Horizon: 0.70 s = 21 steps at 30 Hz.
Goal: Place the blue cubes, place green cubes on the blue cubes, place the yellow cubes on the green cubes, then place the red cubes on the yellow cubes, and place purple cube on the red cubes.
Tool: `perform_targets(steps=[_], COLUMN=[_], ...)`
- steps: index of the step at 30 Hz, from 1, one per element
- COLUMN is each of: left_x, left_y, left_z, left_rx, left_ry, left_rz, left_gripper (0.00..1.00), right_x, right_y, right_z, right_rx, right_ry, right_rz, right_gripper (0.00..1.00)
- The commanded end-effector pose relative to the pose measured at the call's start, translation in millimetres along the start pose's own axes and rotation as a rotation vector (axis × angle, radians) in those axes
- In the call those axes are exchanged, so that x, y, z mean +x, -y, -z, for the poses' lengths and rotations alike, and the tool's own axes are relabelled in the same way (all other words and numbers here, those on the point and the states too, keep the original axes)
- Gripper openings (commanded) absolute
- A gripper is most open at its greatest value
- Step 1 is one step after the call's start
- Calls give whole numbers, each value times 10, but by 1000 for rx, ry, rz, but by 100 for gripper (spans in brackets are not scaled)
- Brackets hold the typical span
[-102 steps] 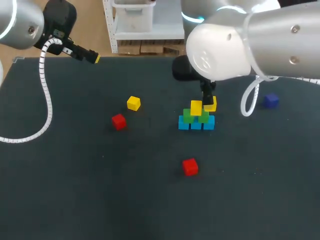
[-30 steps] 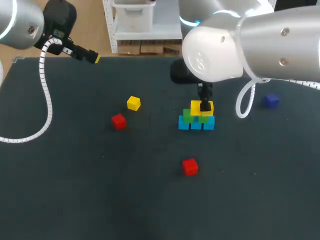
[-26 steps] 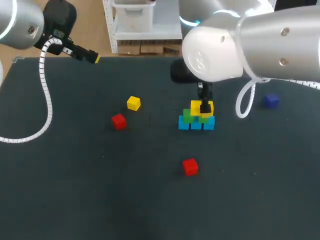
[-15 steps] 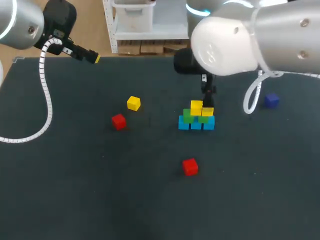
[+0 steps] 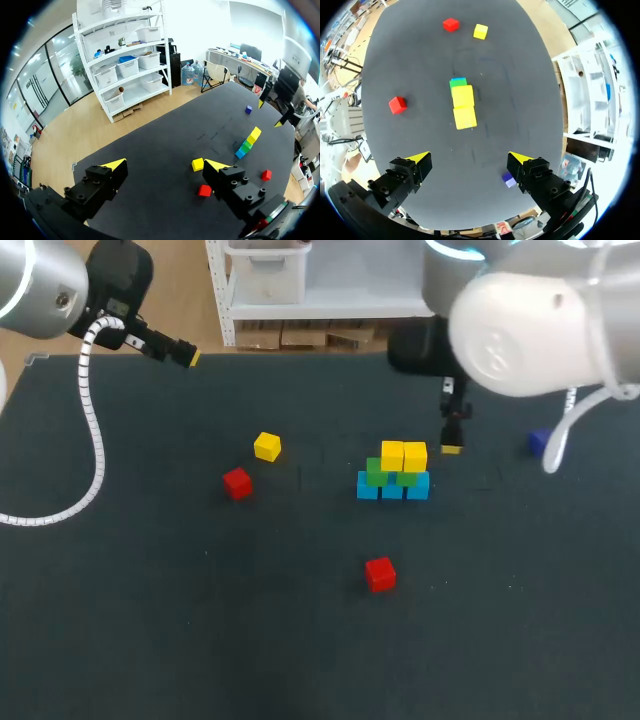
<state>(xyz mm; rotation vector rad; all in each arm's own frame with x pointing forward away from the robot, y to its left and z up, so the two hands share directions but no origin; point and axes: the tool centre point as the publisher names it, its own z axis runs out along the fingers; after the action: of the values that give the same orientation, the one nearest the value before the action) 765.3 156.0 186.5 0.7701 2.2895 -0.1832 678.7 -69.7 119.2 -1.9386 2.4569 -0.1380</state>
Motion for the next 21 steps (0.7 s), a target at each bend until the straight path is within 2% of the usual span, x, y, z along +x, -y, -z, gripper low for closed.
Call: perform_targets(steps=[1, 21], left_x=[9, 9], left_y=[-11, -11], left_z=[1, 1], left_rx=[4, 4], left_ry=[4, 4], left_rz=[-2, -2], left_gripper=[100, 100], right_x=[190, 805], right_y=[-46, -152], right_z=[13, 72], right_rx=[44, 77], right_ry=[30, 37], right_rz=[-25, -212], right_gripper=[100, 100])
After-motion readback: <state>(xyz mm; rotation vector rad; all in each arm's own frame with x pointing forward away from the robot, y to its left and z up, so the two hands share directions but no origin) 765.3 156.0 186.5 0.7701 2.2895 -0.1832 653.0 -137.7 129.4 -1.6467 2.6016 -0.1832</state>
